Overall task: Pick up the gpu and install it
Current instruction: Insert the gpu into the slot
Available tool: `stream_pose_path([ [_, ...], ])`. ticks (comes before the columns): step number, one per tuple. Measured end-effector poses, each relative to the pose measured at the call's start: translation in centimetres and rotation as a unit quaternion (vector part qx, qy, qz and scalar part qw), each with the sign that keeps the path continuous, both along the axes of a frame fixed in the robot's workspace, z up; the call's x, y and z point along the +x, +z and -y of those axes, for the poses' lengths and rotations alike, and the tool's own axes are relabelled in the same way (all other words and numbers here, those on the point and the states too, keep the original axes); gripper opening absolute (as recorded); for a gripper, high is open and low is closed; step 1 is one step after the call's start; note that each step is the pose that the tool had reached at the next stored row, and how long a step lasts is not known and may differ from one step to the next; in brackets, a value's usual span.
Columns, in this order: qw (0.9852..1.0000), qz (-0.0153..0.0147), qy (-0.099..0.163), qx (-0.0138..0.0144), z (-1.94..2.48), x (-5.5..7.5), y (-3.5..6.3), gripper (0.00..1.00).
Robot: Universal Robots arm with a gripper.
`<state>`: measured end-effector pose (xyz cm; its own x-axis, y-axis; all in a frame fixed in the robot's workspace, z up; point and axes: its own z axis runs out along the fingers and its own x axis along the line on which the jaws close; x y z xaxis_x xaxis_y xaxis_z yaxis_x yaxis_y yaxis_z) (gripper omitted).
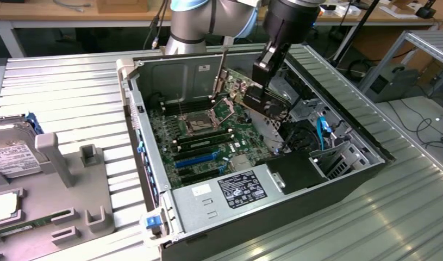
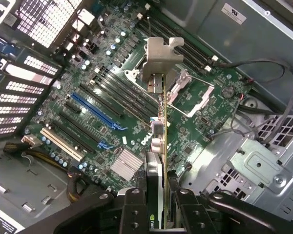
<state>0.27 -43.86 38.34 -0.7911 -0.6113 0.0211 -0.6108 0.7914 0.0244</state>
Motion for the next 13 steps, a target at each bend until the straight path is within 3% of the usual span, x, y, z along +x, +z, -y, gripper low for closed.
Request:
stream_pose_path([
  [7,0.9995,0.0,0.031,0.0,0.0,0.0,0.0,0.27],
  [13,0.9977,0.0,0.067,0.0,0.0,0.0,0.0,0.27],
])
